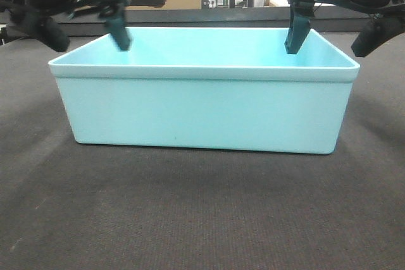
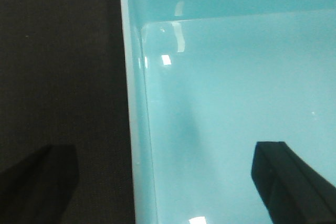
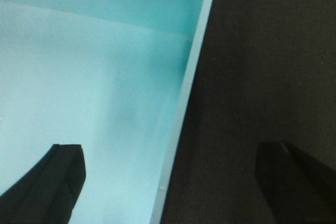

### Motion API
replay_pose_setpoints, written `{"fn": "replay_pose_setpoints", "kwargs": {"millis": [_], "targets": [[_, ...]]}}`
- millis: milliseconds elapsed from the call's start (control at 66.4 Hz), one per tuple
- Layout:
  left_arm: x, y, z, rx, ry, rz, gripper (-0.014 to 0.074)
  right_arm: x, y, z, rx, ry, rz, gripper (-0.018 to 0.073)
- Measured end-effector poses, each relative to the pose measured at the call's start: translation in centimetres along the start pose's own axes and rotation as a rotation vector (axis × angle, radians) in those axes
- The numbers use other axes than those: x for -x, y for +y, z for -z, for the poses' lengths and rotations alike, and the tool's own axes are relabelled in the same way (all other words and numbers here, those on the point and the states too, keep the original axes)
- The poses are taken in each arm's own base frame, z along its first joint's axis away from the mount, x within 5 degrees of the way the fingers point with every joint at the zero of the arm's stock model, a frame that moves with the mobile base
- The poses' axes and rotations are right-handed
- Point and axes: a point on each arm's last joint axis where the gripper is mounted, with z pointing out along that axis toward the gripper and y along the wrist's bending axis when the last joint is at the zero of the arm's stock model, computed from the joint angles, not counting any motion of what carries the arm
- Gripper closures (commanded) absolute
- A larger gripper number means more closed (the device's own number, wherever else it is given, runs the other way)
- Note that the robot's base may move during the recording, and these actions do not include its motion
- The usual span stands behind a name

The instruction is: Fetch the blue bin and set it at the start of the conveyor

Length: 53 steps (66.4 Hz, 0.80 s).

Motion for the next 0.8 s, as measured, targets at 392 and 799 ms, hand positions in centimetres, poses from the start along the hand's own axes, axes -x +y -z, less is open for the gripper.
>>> {"fn": "replay_pose_setpoints", "kwargs": {"millis": [392,799], "targets": [[2.3,2.4,8.9,0.048,-0.14,0.041,0.0283,0.7,-2.5,9.3,-0.055,-0.192,-0.026,0.0358],[-4.7,8.2,12.0,0.183,-0.181,0.145,0.0707,-4.3,-5.7,12.7,-0.171,-0.276,-0.036,0.0721]]}}
